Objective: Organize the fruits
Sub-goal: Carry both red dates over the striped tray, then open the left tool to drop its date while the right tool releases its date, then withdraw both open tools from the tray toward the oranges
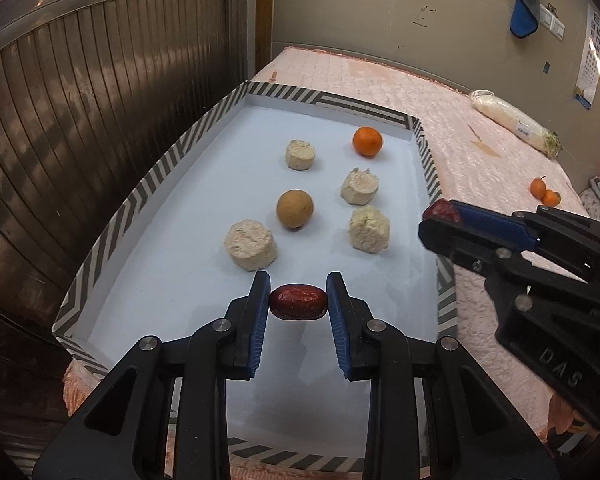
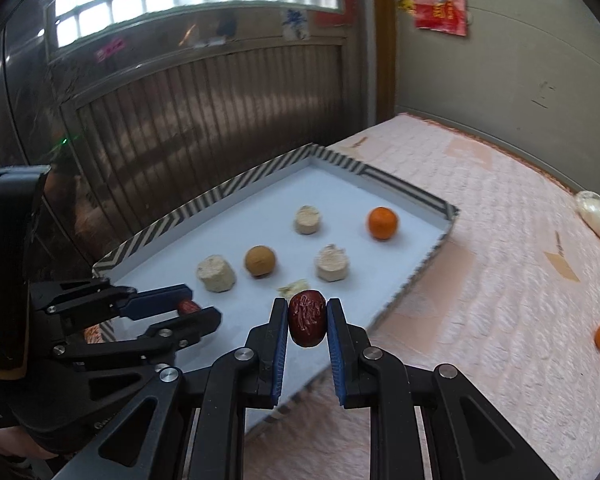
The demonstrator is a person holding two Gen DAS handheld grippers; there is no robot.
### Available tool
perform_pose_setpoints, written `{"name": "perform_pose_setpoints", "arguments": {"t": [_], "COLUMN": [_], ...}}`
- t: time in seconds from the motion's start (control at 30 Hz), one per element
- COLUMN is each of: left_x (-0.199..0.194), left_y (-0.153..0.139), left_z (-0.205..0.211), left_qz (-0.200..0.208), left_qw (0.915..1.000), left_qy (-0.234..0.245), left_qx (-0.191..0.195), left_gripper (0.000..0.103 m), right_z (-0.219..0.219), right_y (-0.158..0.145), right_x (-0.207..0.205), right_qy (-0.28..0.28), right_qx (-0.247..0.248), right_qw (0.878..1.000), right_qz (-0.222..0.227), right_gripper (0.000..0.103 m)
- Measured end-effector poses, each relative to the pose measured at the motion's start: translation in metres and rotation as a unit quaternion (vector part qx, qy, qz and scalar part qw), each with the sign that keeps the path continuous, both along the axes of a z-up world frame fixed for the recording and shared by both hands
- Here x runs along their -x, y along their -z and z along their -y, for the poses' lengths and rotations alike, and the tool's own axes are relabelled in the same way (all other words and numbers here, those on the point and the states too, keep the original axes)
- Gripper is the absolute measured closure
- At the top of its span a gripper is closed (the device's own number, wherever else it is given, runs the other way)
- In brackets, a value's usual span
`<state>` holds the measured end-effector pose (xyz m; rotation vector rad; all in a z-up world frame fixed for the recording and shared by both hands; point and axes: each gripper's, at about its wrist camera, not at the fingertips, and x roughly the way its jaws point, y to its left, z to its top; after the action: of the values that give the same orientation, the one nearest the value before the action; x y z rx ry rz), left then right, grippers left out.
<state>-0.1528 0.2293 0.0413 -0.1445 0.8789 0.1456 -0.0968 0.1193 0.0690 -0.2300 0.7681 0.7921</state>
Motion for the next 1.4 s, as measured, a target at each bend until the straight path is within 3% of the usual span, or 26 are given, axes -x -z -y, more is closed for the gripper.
{"name": "perform_pose_setpoints", "arguments": {"t": [0.43,0.8,1.0,1.13,1.4], "left_x": [0.002,-0.001,0.0,0.002,-0.006], "left_y": [0.006,0.011,0.011,0.004,-0.014], "left_z": [-0.01,-0.012,-0.018,-0.019,0.005], "left_qz": [-0.005,-0.015,-0.012,0.0,0.027], "left_qw": [0.9997,0.999,0.9983,0.9977,0.9977], "left_qy": [-0.018,-0.034,-0.052,-0.061,-0.04], "left_qx": [-0.017,-0.023,-0.025,-0.03,-0.048], "left_gripper": [0.075,0.074,0.055,0.04,0.039], "right_z": [-0.027,-0.032,-0.038,-0.032,-0.004], "right_y": [0.019,0.031,0.036,0.03,0.012], "right_x": [0.006,0.0,0.0,-0.002,-0.006], "right_qy": [-0.037,-0.036,-0.037,-0.031,-0.002], "right_qx": [0.023,0.036,0.053,0.034,0.01], "right_qw": [0.999,0.998,0.998,0.998,1.0], "right_qz": [-0.023,-0.034,-0.024,-0.031,-0.019], "right_gripper": [0.085,0.085,0.085,0.084,0.082]}}
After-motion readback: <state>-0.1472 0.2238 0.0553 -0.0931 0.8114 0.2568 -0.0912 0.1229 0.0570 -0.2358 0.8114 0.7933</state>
